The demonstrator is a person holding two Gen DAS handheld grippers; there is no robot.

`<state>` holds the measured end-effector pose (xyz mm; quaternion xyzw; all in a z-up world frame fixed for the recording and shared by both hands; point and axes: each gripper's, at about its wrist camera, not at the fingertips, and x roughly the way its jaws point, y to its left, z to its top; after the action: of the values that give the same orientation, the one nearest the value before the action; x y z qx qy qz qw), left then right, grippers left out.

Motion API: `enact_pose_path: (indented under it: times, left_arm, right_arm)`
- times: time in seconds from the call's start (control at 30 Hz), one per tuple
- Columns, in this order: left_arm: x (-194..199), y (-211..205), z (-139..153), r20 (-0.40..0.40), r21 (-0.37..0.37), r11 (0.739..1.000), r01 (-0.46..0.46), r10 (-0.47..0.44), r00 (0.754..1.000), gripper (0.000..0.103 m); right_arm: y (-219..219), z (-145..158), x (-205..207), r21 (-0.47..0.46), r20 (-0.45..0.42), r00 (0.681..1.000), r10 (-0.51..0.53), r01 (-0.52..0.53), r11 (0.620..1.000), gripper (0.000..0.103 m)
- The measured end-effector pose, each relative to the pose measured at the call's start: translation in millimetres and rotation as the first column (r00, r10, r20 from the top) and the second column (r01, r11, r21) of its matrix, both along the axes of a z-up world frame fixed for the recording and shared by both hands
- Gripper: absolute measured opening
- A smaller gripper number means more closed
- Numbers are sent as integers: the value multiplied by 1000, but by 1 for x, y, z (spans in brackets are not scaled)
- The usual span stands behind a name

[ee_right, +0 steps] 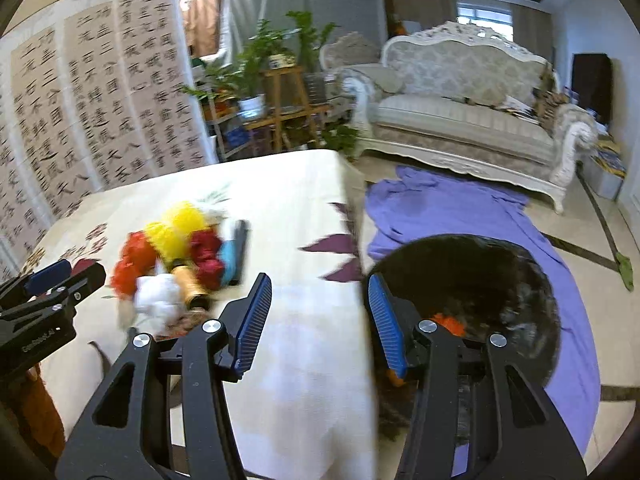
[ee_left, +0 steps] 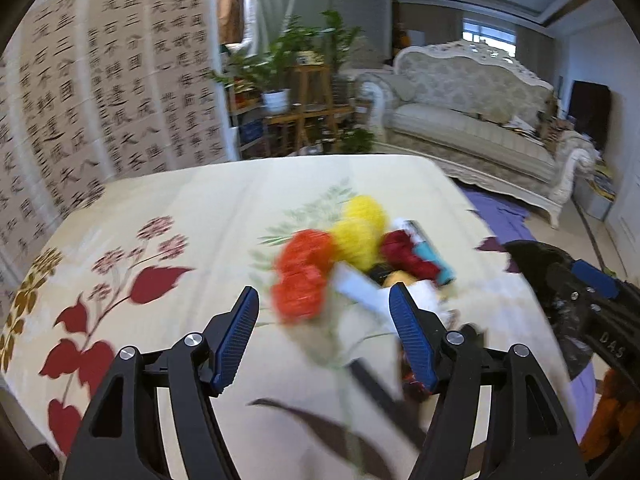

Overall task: Collect trash
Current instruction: 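Move both open grippers back over the remaining trash on the table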

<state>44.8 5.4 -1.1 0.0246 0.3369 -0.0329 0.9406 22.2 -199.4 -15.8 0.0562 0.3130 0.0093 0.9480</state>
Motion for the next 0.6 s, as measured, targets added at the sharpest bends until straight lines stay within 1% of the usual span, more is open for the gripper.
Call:
enact_pose_path:
  times: [0.03, 0.33, 0.6]
  left_arm:
    - [-1, 6, -1, -2, 0, 1000, -11, 11, 1000, 67]
    - [-8, 59, -11, -22, -4, 993, -121, 121, 992, 67]
    - [-10, 86, -16, -34, -24, 986, -168, 167, 985, 67]
  right_arm:
    - [7, 1, 1, -1, 1, 1000, 12, -12, 1000, 57]
    - [64, 7, 8, -22, -8, 990, 144, -144, 989, 57]
    - [103, -4, 23, -37, -57, 973, 222, -224, 974, 57]
